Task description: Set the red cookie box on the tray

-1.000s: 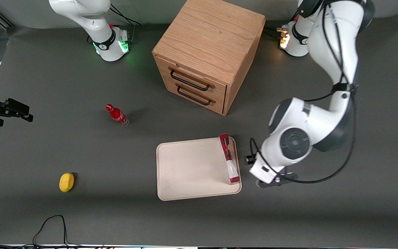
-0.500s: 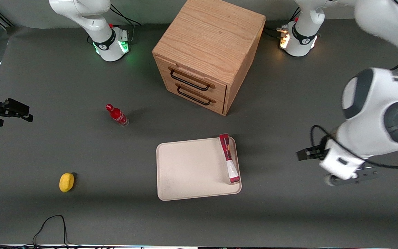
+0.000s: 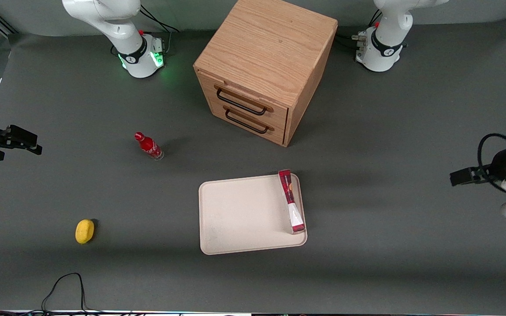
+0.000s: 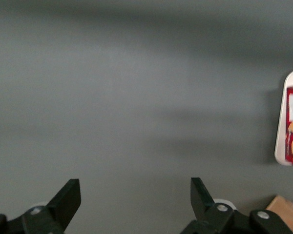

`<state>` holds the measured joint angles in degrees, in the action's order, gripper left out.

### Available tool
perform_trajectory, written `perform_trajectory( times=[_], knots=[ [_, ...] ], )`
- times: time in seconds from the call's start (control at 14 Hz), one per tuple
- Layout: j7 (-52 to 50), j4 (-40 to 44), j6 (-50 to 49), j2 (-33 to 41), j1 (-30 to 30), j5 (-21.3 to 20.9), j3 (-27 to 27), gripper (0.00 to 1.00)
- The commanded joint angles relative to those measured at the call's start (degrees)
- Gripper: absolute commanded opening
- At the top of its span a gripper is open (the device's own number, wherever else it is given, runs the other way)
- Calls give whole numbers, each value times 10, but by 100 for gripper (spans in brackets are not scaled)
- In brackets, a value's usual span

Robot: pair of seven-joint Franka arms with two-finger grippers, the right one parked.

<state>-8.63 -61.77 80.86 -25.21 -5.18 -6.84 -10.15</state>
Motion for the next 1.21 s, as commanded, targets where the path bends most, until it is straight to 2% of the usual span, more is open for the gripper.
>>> perform_trajectory(
  times=[0.0,0.29,0.43,0.57,0.64,0.79,0.86,1.14],
  knots=[
    [33,-26,-25,30,-13,-8,0,100],
    [80,-60,-43,66,-41,-4,7,100],
    [80,-151,-6,123,-28,-3,15,100],
    [80,-238,42,178,28,4,79,100],
    [80,-273,60,199,43,7,94,100],
    [78,-320,89,225,42,21,96,100],
    [79,-325,96,226,35,42,95,100],
    [81,-303,91,218,20,49,89,100]
  ],
)
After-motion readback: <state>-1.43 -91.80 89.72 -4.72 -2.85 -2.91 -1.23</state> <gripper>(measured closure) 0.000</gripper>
